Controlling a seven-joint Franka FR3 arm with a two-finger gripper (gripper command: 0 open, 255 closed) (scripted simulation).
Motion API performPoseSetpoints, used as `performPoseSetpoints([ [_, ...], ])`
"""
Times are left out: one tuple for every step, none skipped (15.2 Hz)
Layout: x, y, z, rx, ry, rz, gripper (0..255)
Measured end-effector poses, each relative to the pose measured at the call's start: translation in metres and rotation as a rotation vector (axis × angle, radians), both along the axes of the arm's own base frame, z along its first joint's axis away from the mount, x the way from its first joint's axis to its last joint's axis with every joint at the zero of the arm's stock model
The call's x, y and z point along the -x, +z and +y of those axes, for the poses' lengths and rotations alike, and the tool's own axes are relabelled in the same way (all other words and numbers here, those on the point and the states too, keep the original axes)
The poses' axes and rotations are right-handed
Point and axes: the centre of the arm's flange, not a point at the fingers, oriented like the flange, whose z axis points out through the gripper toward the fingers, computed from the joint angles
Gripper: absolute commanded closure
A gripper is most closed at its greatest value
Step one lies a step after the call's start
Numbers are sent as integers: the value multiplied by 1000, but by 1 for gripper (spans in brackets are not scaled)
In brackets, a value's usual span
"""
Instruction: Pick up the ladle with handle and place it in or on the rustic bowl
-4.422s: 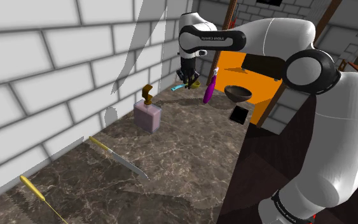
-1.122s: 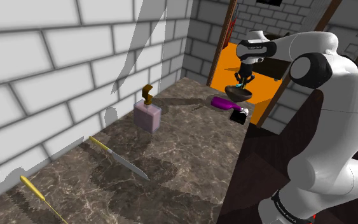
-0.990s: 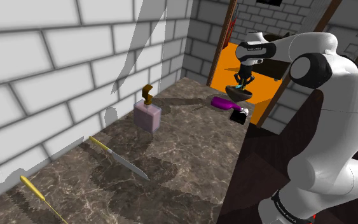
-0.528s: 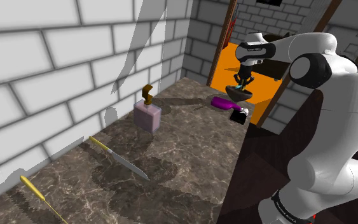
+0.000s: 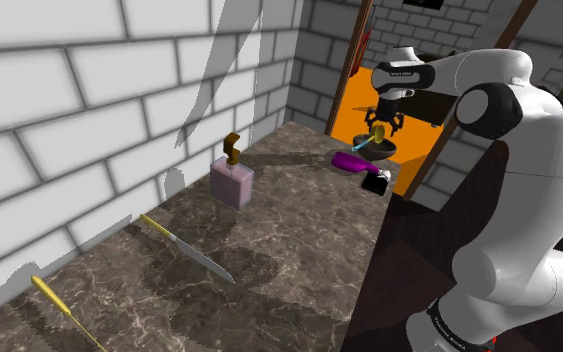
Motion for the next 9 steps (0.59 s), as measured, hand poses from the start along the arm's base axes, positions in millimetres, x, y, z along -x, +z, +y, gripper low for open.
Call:
performPoseSetpoints([
  [-1,13,1,0,0,-1,0],
  [-2,23,6,0,0,0,0],
  [-4,30,7,0,0,-1,0],
  [-4,32,6,0,0,-1,0],
  [-4,33,6,0,0,0,0],
  [-4,34,5,0,0,0,0],
  [-4,34,5,0,0,0,0],
  [-4,34,5,0,0,0,0],
  [-4,34,5,0,0,0,0],
])
